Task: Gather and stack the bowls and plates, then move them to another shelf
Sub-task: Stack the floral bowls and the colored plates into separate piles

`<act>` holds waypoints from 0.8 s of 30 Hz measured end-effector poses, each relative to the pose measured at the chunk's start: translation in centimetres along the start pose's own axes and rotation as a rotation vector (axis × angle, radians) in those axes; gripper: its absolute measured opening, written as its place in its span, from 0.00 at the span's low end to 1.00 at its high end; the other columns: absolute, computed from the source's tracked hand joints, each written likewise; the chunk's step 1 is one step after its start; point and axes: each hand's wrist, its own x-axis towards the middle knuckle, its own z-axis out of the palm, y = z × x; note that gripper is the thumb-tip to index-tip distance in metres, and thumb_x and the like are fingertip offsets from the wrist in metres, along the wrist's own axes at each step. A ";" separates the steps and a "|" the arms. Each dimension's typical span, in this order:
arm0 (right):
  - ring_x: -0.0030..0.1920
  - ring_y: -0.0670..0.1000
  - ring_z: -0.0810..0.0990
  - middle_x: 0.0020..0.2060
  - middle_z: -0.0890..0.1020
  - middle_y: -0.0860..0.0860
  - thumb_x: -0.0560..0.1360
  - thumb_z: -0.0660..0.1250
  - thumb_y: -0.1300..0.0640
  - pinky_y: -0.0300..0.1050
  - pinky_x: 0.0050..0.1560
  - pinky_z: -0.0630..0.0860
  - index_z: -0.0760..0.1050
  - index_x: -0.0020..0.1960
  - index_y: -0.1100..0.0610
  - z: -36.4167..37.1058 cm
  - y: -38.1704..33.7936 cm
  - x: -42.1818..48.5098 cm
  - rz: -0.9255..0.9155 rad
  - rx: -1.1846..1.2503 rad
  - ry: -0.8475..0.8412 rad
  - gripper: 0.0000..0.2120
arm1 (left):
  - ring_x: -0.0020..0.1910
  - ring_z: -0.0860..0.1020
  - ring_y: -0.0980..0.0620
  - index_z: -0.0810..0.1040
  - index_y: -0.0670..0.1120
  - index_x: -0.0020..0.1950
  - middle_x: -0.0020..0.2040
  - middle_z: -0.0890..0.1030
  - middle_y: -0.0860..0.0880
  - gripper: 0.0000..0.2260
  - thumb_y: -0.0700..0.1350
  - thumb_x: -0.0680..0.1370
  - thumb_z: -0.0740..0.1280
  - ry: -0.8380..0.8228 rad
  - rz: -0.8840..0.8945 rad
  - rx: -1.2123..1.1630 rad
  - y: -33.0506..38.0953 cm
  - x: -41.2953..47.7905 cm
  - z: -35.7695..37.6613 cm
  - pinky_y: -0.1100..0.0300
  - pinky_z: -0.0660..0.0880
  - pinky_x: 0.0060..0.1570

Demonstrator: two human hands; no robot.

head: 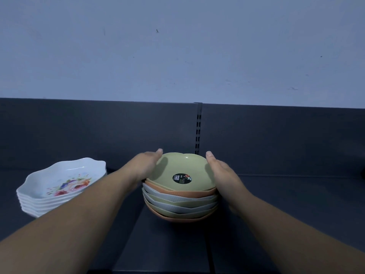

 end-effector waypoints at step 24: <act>0.63 0.54 0.75 0.66 0.73 0.49 0.76 0.65 0.45 0.55 0.67 0.72 0.55 0.77 0.44 0.8 0.9 -0.7 0.105 0.252 0.003 0.33 | 0.43 0.82 0.44 0.78 0.43 0.59 0.48 0.84 0.43 0.18 0.54 0.77 0.65 0.039 -0.124 -0.444 -2.2 -1.6 0.9 0.55 0.76 0.42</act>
